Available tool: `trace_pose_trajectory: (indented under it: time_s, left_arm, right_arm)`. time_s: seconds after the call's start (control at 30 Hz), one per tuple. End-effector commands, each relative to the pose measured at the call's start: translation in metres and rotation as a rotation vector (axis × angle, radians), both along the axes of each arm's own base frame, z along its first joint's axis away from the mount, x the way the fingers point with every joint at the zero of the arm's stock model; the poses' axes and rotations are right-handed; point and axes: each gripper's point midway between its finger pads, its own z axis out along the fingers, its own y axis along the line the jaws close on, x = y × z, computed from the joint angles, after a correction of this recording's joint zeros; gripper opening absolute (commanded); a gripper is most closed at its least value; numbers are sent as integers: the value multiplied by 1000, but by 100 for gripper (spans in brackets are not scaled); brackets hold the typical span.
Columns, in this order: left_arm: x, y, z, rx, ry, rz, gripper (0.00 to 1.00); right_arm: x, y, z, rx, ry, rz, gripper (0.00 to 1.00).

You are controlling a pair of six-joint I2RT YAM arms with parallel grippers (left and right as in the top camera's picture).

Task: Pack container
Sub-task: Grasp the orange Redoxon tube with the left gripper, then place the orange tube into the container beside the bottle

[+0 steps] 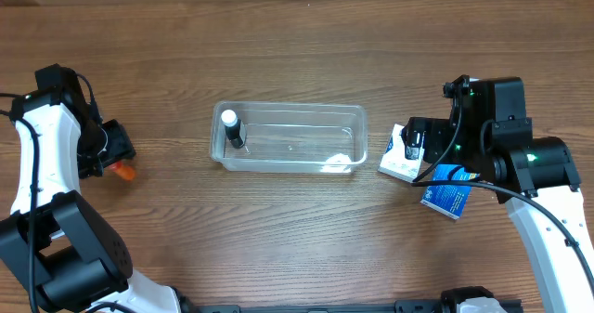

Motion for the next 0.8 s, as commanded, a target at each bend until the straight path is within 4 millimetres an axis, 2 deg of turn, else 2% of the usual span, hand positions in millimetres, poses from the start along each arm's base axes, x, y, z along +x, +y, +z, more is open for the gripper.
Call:
trace_pose_trajectory:
  time_s: [0.0,0.03,0.1,0.33,0.37,0.4,0.47,0.5,0.57,0.63,0.7,0.77]
  left_arm:
    - [-4,8,-1,39,18,52,60]
    - [-4,8,-1,39,18,52,56]
    - [-4,8,-1,39,18,52,40]
    - [-3,7,-1,34,16,51,21]
    - [-2,4,1,16,11,50,14]
    - [-1,1,5,4,3,46,4]
    - [5,-8,29,9,-43,22,4]
    - [10,-17,46,7,-84,-14,4]
    - [12,-62,100,-40,-202,-141,4]
    - [6,-96,134,-63,-263,-220,4]
    - [2,-135,159,-71,-318,-308,4]
    - [-1,-180,162,-98,-324,-414,4]
  right_arm:
    - [3,1,13,4,-39,2,100]
    - [3,1,13,4,-39,2,100]
    - [3,1,13,4,-39,2,100]
    - [3,1,13,4,-39,2,100]
    - [3,1,13,4,-39,2,100]
    - [3,1,13,4,-39,2,100]
    - [3,1,13,4,-39,2,100]
    - [3,1,13,4,-39,2,100]
    - [3,1,13,4,-39,2,100]
    - [3,1,13,4,-39,2,100]
    - [3,1,13,4,-39,2,100]
    - [3,1,13,4,-39,2,100]
